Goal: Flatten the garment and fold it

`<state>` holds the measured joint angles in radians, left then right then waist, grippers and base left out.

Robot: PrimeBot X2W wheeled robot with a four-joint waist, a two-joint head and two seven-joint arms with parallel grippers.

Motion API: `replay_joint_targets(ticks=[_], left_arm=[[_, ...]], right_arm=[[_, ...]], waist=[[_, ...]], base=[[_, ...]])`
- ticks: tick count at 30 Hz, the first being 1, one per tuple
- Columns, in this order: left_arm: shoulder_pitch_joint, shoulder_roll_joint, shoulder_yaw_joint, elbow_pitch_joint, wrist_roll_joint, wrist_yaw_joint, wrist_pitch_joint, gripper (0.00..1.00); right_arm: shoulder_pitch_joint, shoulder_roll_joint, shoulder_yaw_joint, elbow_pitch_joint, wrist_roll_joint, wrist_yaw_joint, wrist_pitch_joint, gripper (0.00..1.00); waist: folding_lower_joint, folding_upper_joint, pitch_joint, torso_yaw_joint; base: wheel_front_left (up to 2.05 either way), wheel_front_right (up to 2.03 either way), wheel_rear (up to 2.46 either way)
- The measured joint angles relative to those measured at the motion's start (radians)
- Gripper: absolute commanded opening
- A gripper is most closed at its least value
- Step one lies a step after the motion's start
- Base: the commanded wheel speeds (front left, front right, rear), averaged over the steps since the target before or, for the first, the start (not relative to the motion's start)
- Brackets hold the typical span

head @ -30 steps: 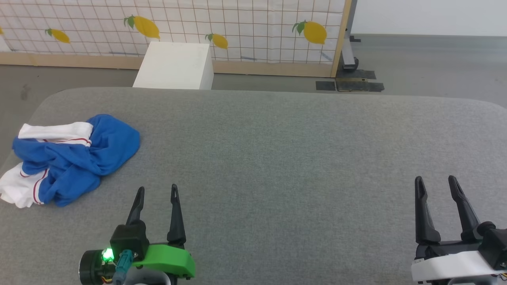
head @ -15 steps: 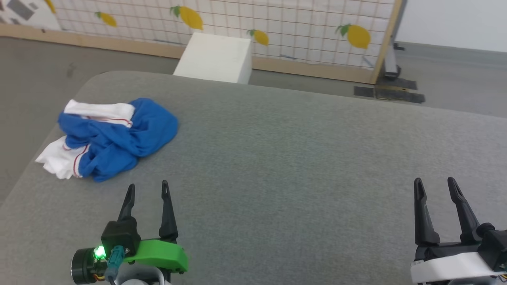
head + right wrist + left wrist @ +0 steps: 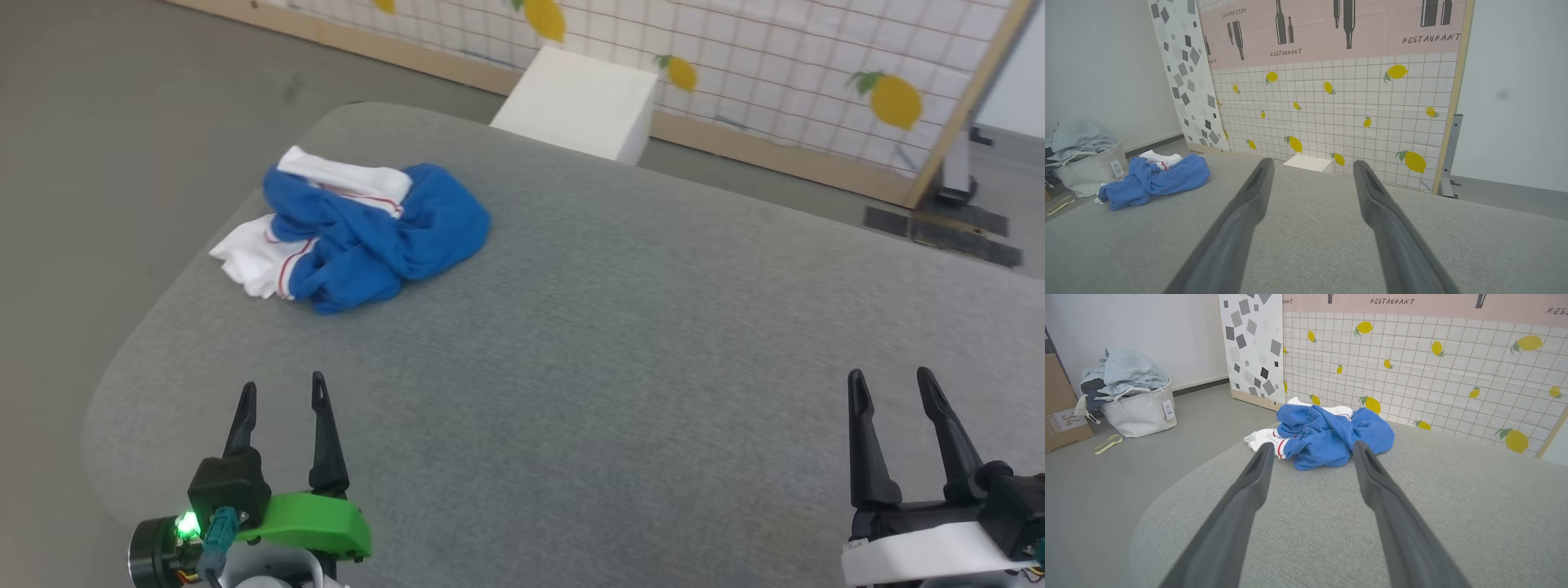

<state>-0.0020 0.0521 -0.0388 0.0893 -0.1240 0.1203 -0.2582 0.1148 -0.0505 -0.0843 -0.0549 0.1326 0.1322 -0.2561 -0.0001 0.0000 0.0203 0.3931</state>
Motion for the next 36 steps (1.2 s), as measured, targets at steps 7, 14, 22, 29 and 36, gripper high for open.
replay_joint_targets(ticks=[7, 14, 22, 29, 36], left_arm=[[0.000, 0.000, 0.011, 0.007, -0.005, 0.001, 0.000, 1.00], [0.000, 0.000, 0.027, 0.008, -0.026, 0.001, 0.000, 1.00], [-0.133, 0.023, 0.092, 0.024, -0.019, -0.045, 0.000, 1.00], [-0.436, 0.149, 0.157, 0.160, -0.028, -0.132, 0.000, 1.00], [-0.713, 0.263, 0.172, 0.353, -0.105, -0.214, 0.128, 1.00]], right_arm=[[0.000, 0.000, 0.007, 0.000, -0.002, 0.000, 0.000, 1.00], [0.000, 0.000, 0.016, 0.001, -0.003, 0.000, 0.000, 1.00], [-0.007, 0.000, 0.009, -0.003, -0.021, 0.000, 0.000, 1.00], [-0.051, 0.001, 0.011, -0.018, -0.062, 0.000, 0.000, 1.00], [-0.118, 0.001, -0.007, -0.040, -0.092, 0.000, 0.000, 1.00]], waist=[[0.0000, 0.0000, 0.008, 0.089], [0.0000, 0.0000, 0.021, 0.128], [0.0000, 0.0000, 0.047, 0.110], [0.0000, 0.0000, 0.109, 0.077], [0.0001, 0.0000, 0.203, 0.020]], base=[[0.00, 0.00, 0.00], [0.00, 0.00, 0.00], [0.00, 0.00, 0.00], [0.00, 0.00, 0.00], [0.00, 0.00, 0.00]])
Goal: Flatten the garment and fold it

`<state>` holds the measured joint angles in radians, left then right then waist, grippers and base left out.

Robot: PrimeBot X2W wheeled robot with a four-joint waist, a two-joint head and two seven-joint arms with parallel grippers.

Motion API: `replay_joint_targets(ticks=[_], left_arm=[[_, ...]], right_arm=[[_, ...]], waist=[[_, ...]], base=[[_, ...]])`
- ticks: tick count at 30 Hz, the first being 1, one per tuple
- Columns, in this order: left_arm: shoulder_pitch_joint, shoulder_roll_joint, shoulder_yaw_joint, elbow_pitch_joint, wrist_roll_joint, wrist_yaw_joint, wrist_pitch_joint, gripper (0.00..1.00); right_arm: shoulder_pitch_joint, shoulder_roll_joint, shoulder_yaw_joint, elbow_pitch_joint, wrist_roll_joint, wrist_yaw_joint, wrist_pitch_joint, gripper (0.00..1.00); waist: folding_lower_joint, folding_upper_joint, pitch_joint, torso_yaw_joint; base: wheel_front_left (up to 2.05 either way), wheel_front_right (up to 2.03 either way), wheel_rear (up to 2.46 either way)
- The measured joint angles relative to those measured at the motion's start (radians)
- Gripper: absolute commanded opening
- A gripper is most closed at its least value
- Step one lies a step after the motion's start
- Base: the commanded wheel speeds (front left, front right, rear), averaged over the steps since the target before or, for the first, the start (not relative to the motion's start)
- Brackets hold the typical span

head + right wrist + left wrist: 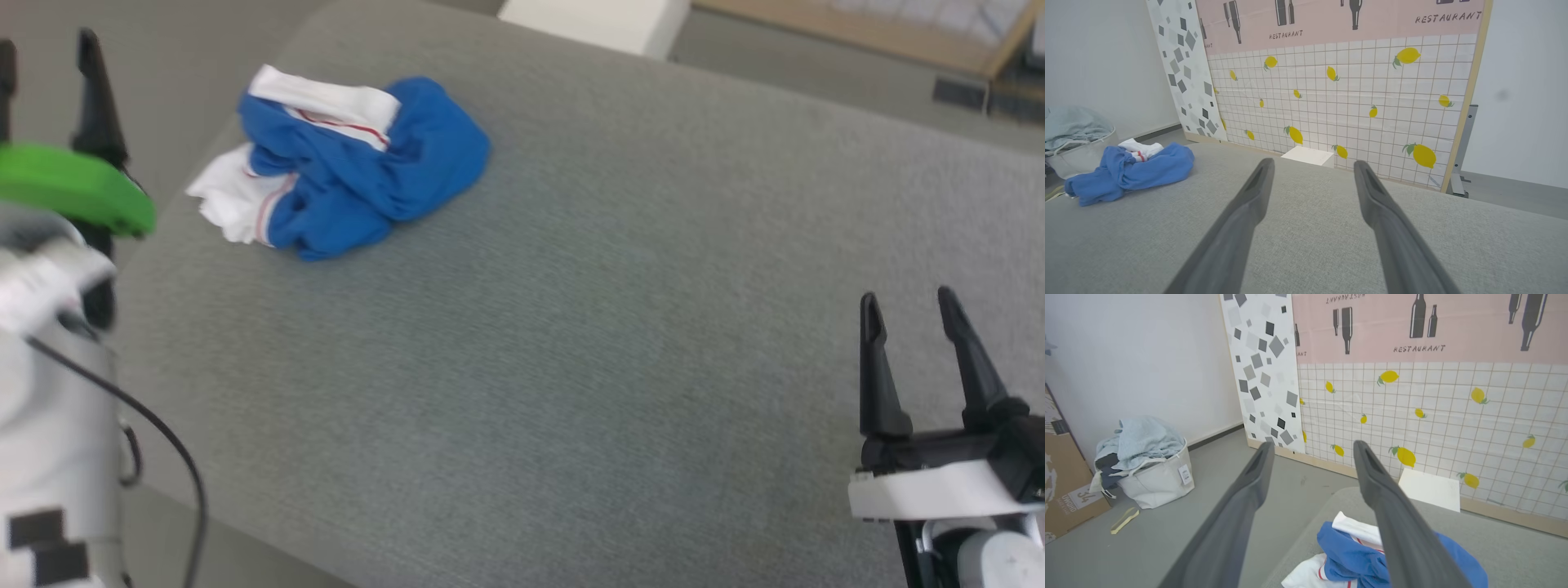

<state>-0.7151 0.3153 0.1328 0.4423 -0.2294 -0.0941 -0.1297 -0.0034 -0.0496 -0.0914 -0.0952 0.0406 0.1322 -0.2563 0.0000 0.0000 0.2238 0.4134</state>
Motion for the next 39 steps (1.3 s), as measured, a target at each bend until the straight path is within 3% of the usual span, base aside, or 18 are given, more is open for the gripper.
replay_joint_targets(ticks=[3, 7, 17, 25, 34, 35, 36, 39], left_arm=[[-0.084, 0.050, -0.018, 0.072, -0.056, -0.021, 0.107, 1.00], [-0.158, 0.106, -0.062, 0.159, -0.154, -0.030, 0.330, 1.00], [-0.223, 0.306, -0.266, 0.169, -0.421, -0.033, 0.838, 1.00], [-0.239, 0.387, -0.363, 0.188, -0.498, -0.033, 1.019, 1.00], [-0.213, 0.449, -0.464, 0.213, -0.512, -0.033, 1.003, 1.00], [-0.209, 0.454, -0.477, 0.213, -0.519, -0.033, 0.995, 0.94], [-0.207, 0.459, -0.485, 0.214, -0.527, -0.033, 0.986, 0.00], [-0.206, 0.469, -0.513, 0.215, -0.557, -0.033, 0.954, 0.00]], right_arm=[[-0.030, 0.000, -0.003, -0.007, -0.008, 0.000, 0.000, 1.00], [-0.064, 0.000, 0.001, -0.016, -0.015, 0.000, 0.000, 1.00], [-0.129, 0.000, 0.013, -0.057, -0.027, 0.000, 0.000, 1.00], [-0.152, 0.000, 0.029, -0.069, -0.029, 0.000, 0.000, 1.00], [-0.159, 0.000, 0.039, -0.061, -0.022, 0.000, 0.000, 1.00], [-0.159, 0.000, 0.037, -0.059, -0.022, 0.000, 0.000, 1.00], [-0.159, 0.000, 0.037, -0.058, -0.022, 0.000, 0.000, 1.00], [-0.159, 0.000, 0.037, -0.053, -0.022, 0.000, 0.000, 1.00]], waist=[[0.0002, 0.0000, 0.044, -0.031], [0.0003, 0.0000, 0.100, -0.079], [0.0003, 0.0000, 0.230, -0.201], [0.0002, 0.0000, 0.317, -0.292], [0.0001, 0.0001, 0.355, -0.364], [0.0000, 0.0001, 0.353, -0.366], [0.0001, 0.0001, 0.350, -0.368], [0.0000, 0.0000, 0.333, -0.367]], base=[[0.00, 0.00, 0.00], [0.00, 0.00, 0.00], [0.00, 0.00, 0.00], [0.00, 0.00, 0.00], [0.00, 0.00, 0.00], [0.00, 0.00, 0.00], [0.00, 0.00, 0.00], [0.00, 0.00, 0.00]])
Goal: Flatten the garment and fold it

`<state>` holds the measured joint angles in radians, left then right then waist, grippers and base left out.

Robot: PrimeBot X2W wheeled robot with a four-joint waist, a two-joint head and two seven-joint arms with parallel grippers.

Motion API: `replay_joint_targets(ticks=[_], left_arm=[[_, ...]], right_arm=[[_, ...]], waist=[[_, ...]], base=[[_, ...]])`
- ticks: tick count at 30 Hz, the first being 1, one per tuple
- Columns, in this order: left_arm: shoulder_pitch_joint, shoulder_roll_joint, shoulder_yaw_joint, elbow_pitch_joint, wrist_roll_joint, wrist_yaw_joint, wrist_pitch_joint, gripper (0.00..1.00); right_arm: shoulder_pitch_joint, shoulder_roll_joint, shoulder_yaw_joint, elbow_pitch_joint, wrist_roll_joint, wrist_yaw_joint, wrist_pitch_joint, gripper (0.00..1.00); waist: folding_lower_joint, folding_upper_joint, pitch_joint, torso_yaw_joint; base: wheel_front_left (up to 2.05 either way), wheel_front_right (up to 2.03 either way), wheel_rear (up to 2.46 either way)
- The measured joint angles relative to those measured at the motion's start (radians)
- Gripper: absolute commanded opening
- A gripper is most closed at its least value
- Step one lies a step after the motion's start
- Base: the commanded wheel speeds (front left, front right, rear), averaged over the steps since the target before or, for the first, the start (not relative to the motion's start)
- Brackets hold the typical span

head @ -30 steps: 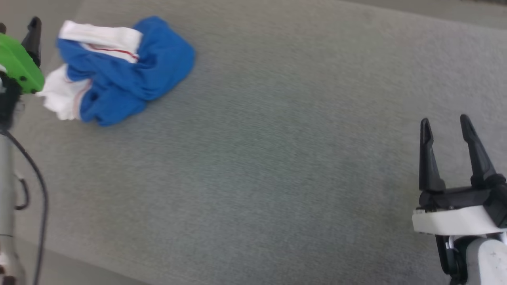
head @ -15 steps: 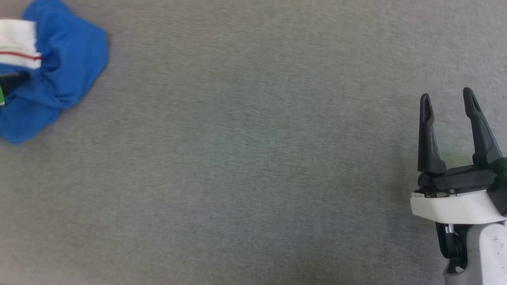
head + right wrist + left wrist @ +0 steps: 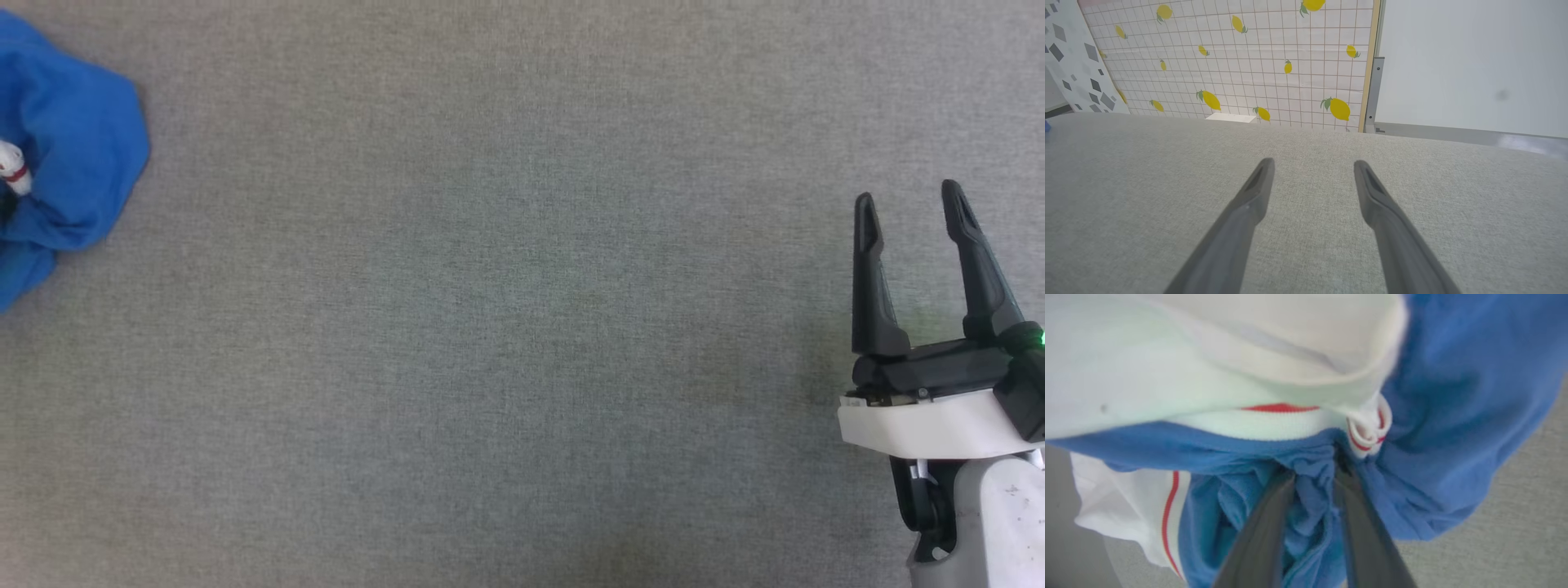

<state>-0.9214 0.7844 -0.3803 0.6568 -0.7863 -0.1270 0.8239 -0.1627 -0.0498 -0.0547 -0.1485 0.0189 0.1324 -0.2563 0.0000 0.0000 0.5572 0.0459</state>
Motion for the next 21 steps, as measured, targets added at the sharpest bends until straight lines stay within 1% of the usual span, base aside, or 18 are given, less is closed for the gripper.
replay_joint_targets(ticks=[7, 12, 14, 18, 21], left_arm=[[-0.009, 0.008, -0.049, -0.012, -0.024, 0.000, -0.081, 0.00], [-0.038, 0.030, -0.139, -0.108, -0.034, 0.000, -0.111, 0.00], [-0.046, 0.037, -0.174, -0.151, -0.041, -0.001, -0.140, 0.00], [-0.083, 0.034, -0.259, -0.242, -0.056, -0.001, -0.171, 0.00], [-0.119, 0.015, -0.320, -0.310, -0.064, -0.001, -0.176, 0.00]], right_arm=[[0.012, 0.000, 0.006, 0.026, 0.014, 0.000, 0.000, 1.00], [0.050, 0.000, 0.015, 0.045, 0.042, 0.000, 0.000, 1.00], [0.065, 0.000, 0.015, 0.049, 0.049, 0.000, 0.000, 1.00], [0.092, 0.000, 0.016, 0.055, 0.059, 0.000, 0.000, 1.00], [0.106, 0.000, 0.014, 0.056, 0.066, 0.000, 0.000, 1.00]], waist=[[0.0000, -0.0001, -0.076, 0.017], [0.0000, 0.0000, -0.156, 0.031], [-0.0001, 0.0000, -0.188, 0.034], [-0.0001, 0.0000, -0.254, 0.039], [-0.0001, 0.0000, -0.297, 0.039]], base=[[0.00, 0.00, 0.00], [0.00, 0.00, 0.00], [0.00, 0.00, 0.00], [0.00, 0.00, 0.00], [0.00, 0.00, 0.00]])
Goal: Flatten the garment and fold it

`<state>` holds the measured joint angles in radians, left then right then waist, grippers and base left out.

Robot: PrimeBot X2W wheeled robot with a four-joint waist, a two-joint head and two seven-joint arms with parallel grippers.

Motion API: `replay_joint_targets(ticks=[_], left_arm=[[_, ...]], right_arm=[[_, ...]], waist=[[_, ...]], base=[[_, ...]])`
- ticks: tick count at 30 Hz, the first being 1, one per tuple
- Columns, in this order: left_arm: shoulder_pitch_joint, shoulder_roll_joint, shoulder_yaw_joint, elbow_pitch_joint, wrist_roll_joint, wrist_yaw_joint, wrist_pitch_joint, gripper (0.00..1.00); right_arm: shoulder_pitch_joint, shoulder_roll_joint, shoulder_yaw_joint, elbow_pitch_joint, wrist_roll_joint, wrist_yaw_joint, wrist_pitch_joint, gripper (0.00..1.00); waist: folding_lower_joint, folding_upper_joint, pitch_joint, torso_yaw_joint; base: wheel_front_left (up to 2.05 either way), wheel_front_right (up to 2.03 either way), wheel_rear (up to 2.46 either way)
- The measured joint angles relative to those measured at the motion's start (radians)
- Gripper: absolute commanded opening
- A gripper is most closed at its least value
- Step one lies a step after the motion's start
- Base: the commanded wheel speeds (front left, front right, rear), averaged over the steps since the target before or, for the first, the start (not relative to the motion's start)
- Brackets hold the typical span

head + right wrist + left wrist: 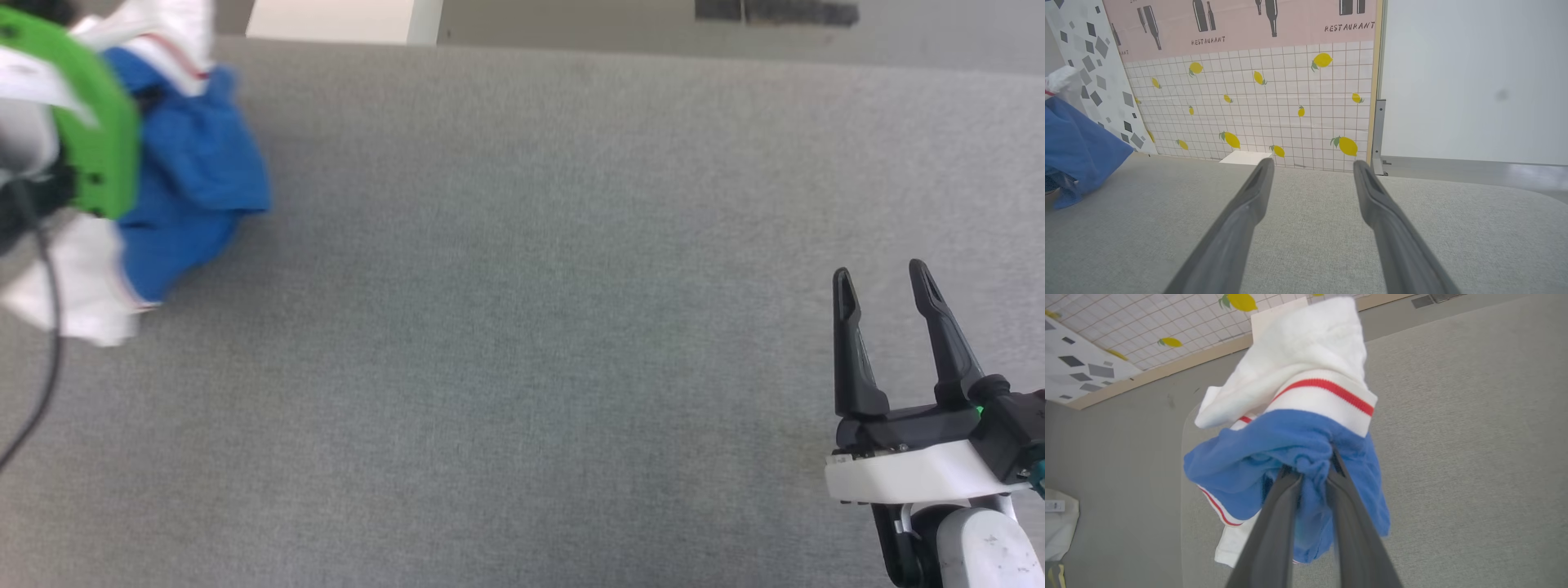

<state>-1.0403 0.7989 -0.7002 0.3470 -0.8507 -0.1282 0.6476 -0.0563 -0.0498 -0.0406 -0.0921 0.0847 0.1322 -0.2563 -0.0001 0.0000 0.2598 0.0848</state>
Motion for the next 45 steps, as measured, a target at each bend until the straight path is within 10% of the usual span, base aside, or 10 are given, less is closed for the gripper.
replay_joint_targets(ticks=[8, 23, 40, 41, 42, 45], left_arm=[[-0.055, -0.072, -0.180, -0.165, 0.005, 0.000, -0.022, 0.00], [-0.082, -0.386, -0.532, -0.102, -0.026, 0.000, -0.185, 0.00], [0.251, -0.568, -0.572, -0.112, 0.104, 0.000, -0.064, 0.00], [0.252, -0.570, -0.573, -0.106, 0.111, 0.000, -0.080, 0.14], [0.253, -0.572, -0.575, -0.096, 0.119, 0.000, -0.106, 0.93], [0.252, -0.583, -0.580, -0.060, 0.129, 0.000, -0.224, 1.00]], right_arm=[[0.004, -0.001, 0.004, 0.001, 0.015, 0.000, 0.000, 1.00], [0.006, -0.001, -0.010, -0.006, 0.075, 0.000, -0.001, 1.00], [-0.026, -0.001, -0.008, -0.006, 0.095, 0.000, -0.001, 1.00], [-0.026, -0.001, -0.010, -0.006, 0.092, 0.000, 0.000, 1.00], [-0.026, -0.001, -0.011, -0.005, 0.091, 0.000, -0.001, 1.00], [-0.023, -0.001, -0.016, -0.002, 0.075, 0.000, -0.001, 1.00]], waist=[[0.0000, 0.0000, -0.061, -0.058], [0.0000, 0.0000, -0.018, -0.287], [0.0000, 0.0001, 0.089, -0.383], [0.0001, 0.0000, 0.087, -0.381], [0.0001, 0.0001, 0.082, -0.378], [0.0000, 0.0000, 0.062, -0.366]], base=[[0.00, 0.00, 0.00], [0.00, 0.00, 0.00], [0.00, 0.00, 0.00], [0.00, 0.00, 0.00], [0.00, 0.00, 0.00], [0.00, 0.00, 0.00]])
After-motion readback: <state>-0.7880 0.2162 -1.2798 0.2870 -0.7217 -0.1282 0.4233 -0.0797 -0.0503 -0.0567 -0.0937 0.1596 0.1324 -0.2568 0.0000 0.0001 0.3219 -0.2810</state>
